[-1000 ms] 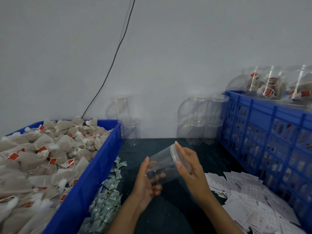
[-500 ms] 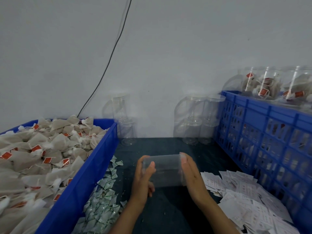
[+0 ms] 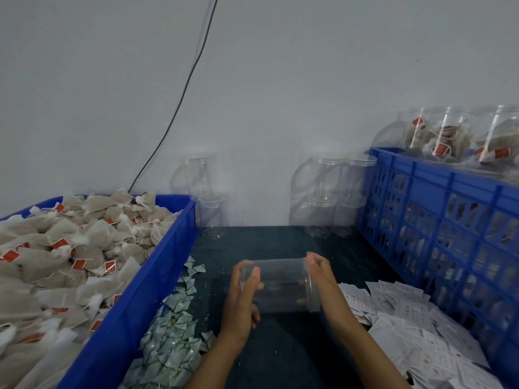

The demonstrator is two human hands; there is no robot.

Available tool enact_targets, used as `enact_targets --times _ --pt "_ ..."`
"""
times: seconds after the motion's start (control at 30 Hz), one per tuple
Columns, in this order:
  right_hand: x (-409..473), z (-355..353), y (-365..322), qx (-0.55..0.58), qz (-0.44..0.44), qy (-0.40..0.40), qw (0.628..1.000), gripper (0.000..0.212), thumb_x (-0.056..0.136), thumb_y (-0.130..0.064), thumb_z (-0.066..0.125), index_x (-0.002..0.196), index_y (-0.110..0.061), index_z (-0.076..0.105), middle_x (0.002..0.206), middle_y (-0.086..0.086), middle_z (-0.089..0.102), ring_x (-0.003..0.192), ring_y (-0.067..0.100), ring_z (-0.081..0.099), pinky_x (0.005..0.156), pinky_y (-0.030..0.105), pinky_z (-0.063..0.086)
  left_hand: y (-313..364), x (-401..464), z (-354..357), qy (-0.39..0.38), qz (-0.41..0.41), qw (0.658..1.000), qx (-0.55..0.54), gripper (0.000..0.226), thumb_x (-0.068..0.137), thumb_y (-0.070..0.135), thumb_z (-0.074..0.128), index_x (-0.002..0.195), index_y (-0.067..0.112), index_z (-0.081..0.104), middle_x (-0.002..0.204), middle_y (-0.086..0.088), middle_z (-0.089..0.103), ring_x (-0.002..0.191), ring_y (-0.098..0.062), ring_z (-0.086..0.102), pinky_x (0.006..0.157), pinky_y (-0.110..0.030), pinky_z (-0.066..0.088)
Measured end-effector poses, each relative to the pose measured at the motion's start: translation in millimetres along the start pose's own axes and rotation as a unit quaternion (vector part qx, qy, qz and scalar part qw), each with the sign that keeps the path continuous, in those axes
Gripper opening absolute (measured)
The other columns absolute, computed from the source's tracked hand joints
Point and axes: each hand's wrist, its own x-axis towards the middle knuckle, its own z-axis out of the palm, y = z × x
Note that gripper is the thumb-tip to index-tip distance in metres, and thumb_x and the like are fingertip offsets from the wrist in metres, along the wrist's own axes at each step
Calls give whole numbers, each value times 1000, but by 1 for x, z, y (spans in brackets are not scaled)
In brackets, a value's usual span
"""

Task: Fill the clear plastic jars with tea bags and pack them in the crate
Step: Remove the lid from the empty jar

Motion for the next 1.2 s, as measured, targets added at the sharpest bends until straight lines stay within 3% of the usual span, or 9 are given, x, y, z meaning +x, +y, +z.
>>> enact_targets --times 0.1,0.27,0.4,0.6,0.77,0.87,1.0,1.1,1.2 --pt "0 -2 3 10 -52 -1 999 34 88 -48 55 120 -39 52 123 -1 56 110 17 58 96 43 51 1 1 0 7 -17 1000 -11 40 76 61 44 104 34 52 98 -10 66 39 -10 43 35 -20 31" --pt "-3 -8 9 14 -104 -65 992 62 81 -30 52 139 -42 32 136 -11 42 125 3 44 101 30 41 2 3 -3 -18 -45 999 -5 44 74 65 42 107 37 50 102 -10 66 39 -11 45 37 -20 34" --pt "21 -7 6 -47 -69 26 996 44 101 -12 40 144 -8 34 132 13 45 104 13 47 94 26 38 2 2 -2 -4 -38 999 -15 39 75 66 48 103 39 50 101 -9 65 39 -12 46 37 -20 34" --pt "0 -8 4 -83 5 -25 996 27 95 -51 42 119 -38 43 117 -8 55 102 12 58 73 25 50 1 4 -2 -4 -34 999 -11 41 72 64 47 103 38 50 100 -9 64 39 -12 46 37 -20 34" --pt "2 -13 -2 -7 -73 -77 994 65 75 -24 58 135 -39 36 132 0 48 122 13 49 99 37 45 2 5 -4 1 -48 999 -17 42 74 65 43 105 38 49 103 -10 65 41 -12 47 38 -20 35" --pt "3 -8 -2 2 -43 -41 998 64 85 -51 62 138 -44 27 142 -1 36 133 18 39 112 49 33 2 5 -4 5 -55 998 -23 36 79 62 43 105 37 49 104 -10 65 41 -12 46 37 -20 35" --pt "2 -7 0 -48 3 -37 998 63 77 -67 43 134 -45 27 119 -11 50 108 5 54 100 37 44 3 5 -3 -1 -50 999 -20 43 72 65 45 104 37 50 102 -10 65 40 -12 46 37 -20 34" --pt "2 -12 0 -20 -18 -42 999 62 84 -40 68 137 -34 36 118 1 56 108 17 59 101 42 46 1 6 -4 -3 -55 998 -18 45 73 66 44 107 38 49 104 -10 65 41 -11 47 37 -20 35" --pt "1 -15 -6 48 -65 -62 995 76 68 -14 61 139 -31 37 129 7 51 120 19 52 102 45 43 1 7 -5 1 -62 998 -26 42 74 65 42 107 39 49 104 -10 66 40 -11 47 37 -21 35"
